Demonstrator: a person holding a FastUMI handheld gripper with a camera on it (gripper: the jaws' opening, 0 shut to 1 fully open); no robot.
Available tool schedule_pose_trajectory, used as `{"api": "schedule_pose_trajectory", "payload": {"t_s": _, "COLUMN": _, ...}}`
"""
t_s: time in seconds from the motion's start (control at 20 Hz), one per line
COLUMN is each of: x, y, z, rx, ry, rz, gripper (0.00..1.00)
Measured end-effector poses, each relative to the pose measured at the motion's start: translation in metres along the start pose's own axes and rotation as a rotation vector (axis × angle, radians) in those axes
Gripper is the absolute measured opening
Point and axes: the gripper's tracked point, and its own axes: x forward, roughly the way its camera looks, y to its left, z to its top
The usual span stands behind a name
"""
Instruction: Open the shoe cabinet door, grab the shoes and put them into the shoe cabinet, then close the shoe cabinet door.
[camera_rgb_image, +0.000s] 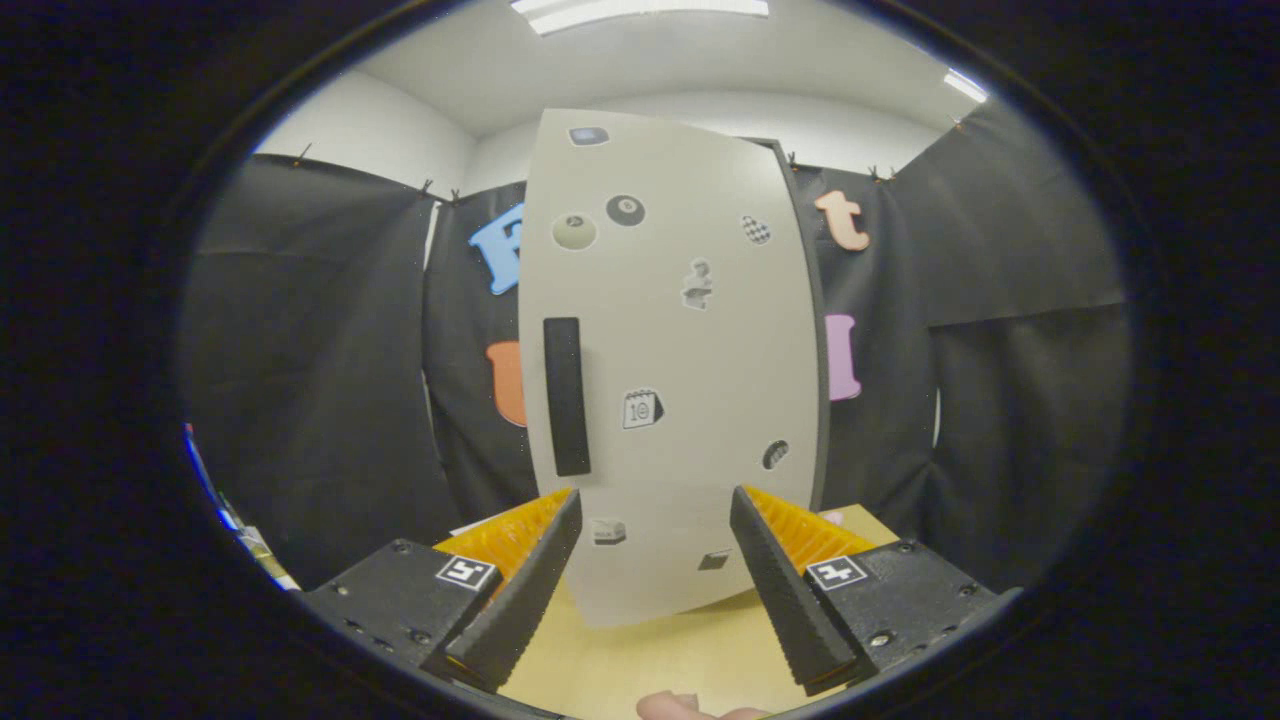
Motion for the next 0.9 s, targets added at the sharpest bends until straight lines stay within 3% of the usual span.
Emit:
{"api": "schedule_pose_trajectory", "payload": {"t_s": 0.2, "x": -0.027, "y": -0.009, "z": -0.01, "rx": 0.028, "ry": 0.006, "rz": 0.01, "gripper": 0.98}}
{"api": "schedule_pose_trajectory", "payload": {"t_s": 0.55, "x": -0.066, "y": -0.041, "z": -0.026, "rx": -0.043, "ry": 0.008, "rz": -0.08, "gripper": 0.98}}
{"api": "schedule_pose_trajectory", "payload": {"t_s": 0.7, "x": -0.076, "y": -0.032, "z": -0.028, "rx": -0.025, "ry": -0.03, "rz": -0.06, "gripper": 0.98}}
{"api": "schedule_pose_trajectory", "payload": {"t_s": 0.9, "x": -0.083, "y": -0.03, "z": -0.029, "rx": -0.093, "ry": -0.068, "rz": -0.071, "gripper": 0.98}}
